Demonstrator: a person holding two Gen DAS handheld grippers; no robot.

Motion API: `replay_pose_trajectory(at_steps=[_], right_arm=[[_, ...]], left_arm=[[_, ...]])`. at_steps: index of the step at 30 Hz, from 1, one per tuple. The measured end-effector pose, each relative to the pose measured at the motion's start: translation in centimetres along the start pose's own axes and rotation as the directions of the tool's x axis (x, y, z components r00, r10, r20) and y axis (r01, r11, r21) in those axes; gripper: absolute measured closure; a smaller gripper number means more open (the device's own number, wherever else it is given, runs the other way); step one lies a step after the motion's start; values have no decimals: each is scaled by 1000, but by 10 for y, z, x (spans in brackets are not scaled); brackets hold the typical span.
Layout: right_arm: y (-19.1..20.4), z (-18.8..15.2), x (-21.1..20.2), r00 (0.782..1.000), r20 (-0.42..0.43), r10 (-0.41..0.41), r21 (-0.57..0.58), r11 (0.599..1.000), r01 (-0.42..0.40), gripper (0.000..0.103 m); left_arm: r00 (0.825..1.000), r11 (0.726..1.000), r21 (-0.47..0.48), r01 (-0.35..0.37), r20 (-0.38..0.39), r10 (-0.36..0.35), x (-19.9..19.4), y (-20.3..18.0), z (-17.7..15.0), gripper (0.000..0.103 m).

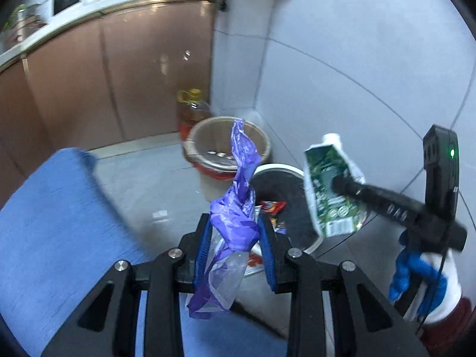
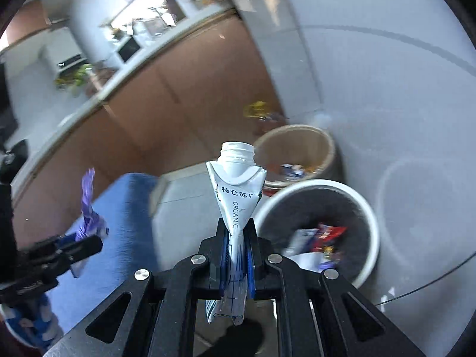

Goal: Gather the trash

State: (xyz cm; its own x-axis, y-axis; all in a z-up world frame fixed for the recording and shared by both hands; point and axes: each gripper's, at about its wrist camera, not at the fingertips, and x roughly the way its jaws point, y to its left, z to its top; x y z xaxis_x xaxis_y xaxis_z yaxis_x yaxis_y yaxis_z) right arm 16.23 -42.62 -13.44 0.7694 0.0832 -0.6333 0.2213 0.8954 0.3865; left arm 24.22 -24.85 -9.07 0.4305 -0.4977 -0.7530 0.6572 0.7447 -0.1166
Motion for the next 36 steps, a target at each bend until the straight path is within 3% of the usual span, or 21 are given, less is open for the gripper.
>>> replay_pose_trajectory(at_steps=[7, 13, 16, 19, 25, 30, 36], right_arm=[[-44, -3, 46, 987, -54, -153, -15, 988, 152, 93], [-63, -2, 71, 970, -71, -234, -14, 972, 233, 90], [-71, -1, 77, 962, -73, -263, -15, 965, 263, 80], [-76, -3, 73, 960, -70, -272, -2, 962, 272, 68], [-71, -11, 58, 961, -52, -270, 27, 962, 272, 51], [-44, -11, 40, 965, -10, -263, 0, 965, 263, 33], [0, -7, 7, 961, 70, -266, -84, 959, 272, 8]], left_arm=[[996, 999, -18, 40, -78, -41, 87, -31, 36, 73], [990, 995, -66, 75, -119, -82, 132, -36, 57, 72], [984, 991, -81, 108, -135, -118, 148, -40, 62, 69], [982, 988, -94, 121, -133, -133, 158, -42, 66, 57], [983, 985, -109, 135, -107, -147, 144, -39, 63, 57], [991, 987, -118, 111, -57, -118, 108, -27, 55, 56], [999, 991, -132, 15, 36, -10, 37, -5, 34, 56]])
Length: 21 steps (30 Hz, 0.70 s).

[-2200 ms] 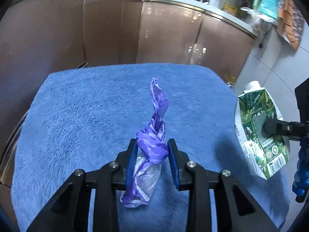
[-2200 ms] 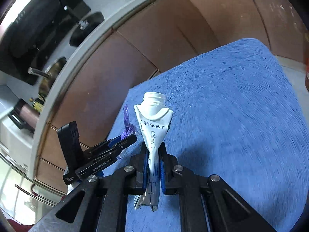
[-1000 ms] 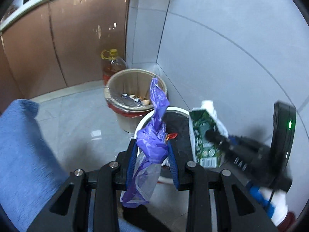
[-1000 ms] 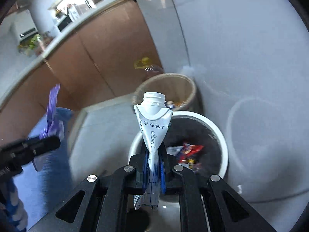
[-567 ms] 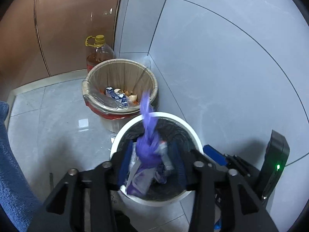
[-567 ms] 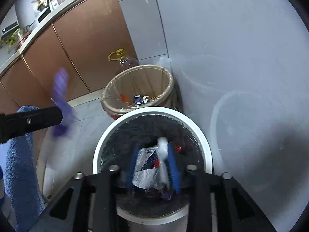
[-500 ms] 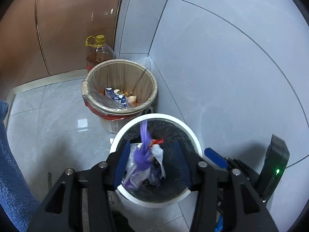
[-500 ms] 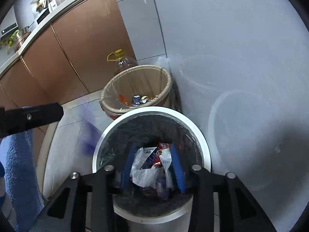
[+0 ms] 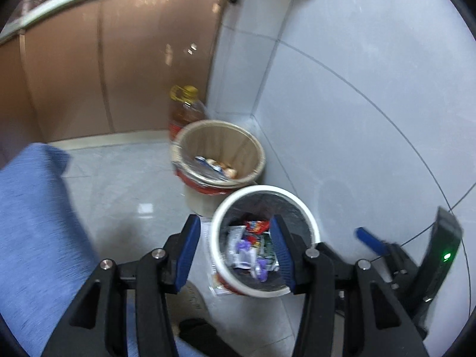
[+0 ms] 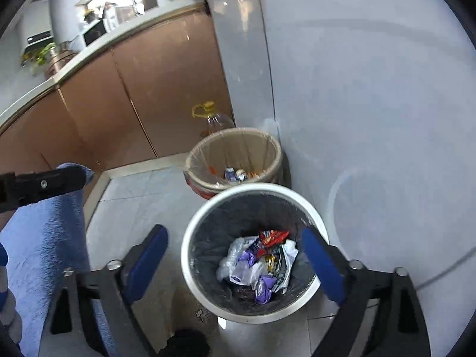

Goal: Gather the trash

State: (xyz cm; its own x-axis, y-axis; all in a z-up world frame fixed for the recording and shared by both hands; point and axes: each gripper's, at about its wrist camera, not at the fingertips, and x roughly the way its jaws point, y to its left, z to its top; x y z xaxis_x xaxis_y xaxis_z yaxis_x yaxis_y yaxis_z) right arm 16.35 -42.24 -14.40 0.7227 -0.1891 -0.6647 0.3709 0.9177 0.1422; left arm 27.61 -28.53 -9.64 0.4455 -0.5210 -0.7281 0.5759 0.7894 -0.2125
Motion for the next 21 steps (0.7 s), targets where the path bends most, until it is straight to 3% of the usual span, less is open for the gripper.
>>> replay_pose_trajectory(at_steps=[4, 6, 12, 17, 21], right_arm=[[17, 4, -30, 999, 49, -10, -31, 999, 11, 0], [26, 4, -45, 998, 63, -4, -53, 999, 7, 0], [70, -15, -84, 994, 88, 59, -168, 985, -44, 0], [108, -36, -112, 986, 96, 136, -258, 960, -107, 0], [127, -46, -128, 982, 94, 167, -293, 947, -133, 0]], left_arm=[[994, 997, -21, -77, 75, 78, -50, 18, -15, 55], [987, 993, -32, -111, 112, 114, -72, 26, -23, 48], [953, 970, -81, -229, 184, 241, -139, 55, -64, 39], [903, 932, -112, -346, 229, 363, -183, 73, -106, 36], [868, 906, -146, -397, 261, 422, -215, 82, -131, 36]])
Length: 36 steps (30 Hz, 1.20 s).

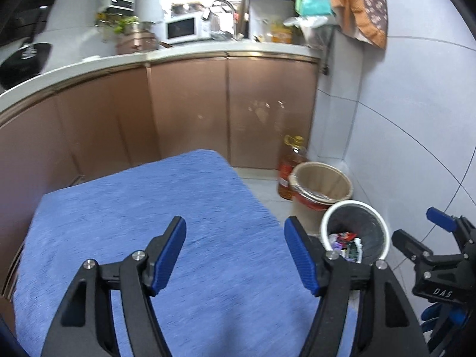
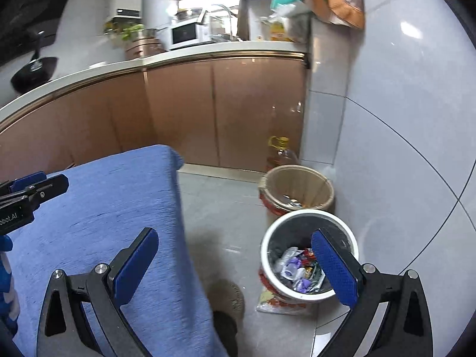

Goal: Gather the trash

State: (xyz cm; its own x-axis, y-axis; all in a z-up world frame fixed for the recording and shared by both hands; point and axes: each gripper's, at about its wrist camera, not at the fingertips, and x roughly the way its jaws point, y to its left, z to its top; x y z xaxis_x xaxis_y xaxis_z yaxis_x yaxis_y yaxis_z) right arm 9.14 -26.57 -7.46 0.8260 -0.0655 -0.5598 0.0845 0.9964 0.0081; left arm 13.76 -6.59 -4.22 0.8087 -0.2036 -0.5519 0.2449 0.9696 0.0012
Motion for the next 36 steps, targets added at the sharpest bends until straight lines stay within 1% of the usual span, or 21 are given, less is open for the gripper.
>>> replay_pose_trajectory(at_steps=[2, 4, 8, 16, 22, 26, 36], right_arm=[[9, 1, -6, 1000, 5, 15, -12, 1000, -15, 0], [16, 2, -12, 1000, 4, 31, -19, 999, -31, 0], [32, 1, -23, 999, 16, 27, -51, 998, -27, 0], [44, 0, -43, 997, 80, 22, -64, 998, -17, 0], [45, 0, -51, 993, 117, 17, -62, 998, -10, 0], [44, 1, -49, 992, 122, 15, -64, 998, -8, 0], [41, -3, -43, 992, 124, 17, -57, 998, -10, 0]], left_arm=[[999, 999, -13, -30, 19, 30, -12, 11, -4, 35], [998, 999, -21, -45, 35, 46, -22, 19, -9, 35], [993, 996, -23, -89, 73, 90, -44, 31, -18, 35], [982, 988, -32, -150, 107, 153, -70, 41, -30, 33], [968, 977, -37, -211, 128, 214, -82, 40, -33, 33], [962, 971, -32, -237, 130, 239, -83, 35, -31, 32], [964, 971, -45, -234, 122, 238, -77, 30, -29, 32]])
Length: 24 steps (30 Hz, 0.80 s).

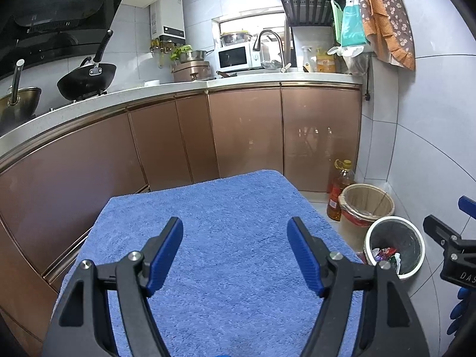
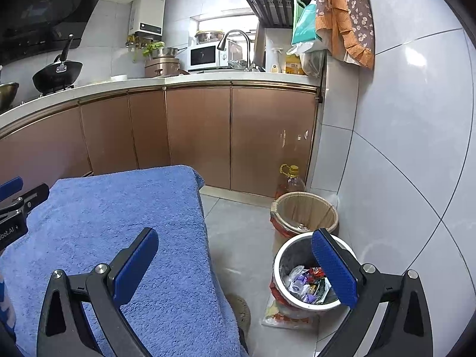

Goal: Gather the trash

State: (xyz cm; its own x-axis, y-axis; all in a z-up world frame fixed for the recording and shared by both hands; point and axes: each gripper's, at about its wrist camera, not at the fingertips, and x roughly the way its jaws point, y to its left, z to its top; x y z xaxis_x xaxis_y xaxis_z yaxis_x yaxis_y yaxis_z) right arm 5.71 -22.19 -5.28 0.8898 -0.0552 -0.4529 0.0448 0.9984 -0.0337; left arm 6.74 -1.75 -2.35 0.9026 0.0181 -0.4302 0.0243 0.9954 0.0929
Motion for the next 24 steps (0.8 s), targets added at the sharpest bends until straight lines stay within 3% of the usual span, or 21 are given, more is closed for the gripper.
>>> replay_pose_trajectory(at_steps=[17, 24], right_arm=[[-18, 2, 2, 1000, 24, 9, 28, 1000, -10, 0], [-18, 2, 1, 1000, 27, 6, 31, 999, -7, 0]], left_arm=[[1000, 1000, -13, 16, 8, -16, 2, -3, -1, 32], [1000, 1000, -18, 13, 18, -13, 1, -5, -1, 25]])
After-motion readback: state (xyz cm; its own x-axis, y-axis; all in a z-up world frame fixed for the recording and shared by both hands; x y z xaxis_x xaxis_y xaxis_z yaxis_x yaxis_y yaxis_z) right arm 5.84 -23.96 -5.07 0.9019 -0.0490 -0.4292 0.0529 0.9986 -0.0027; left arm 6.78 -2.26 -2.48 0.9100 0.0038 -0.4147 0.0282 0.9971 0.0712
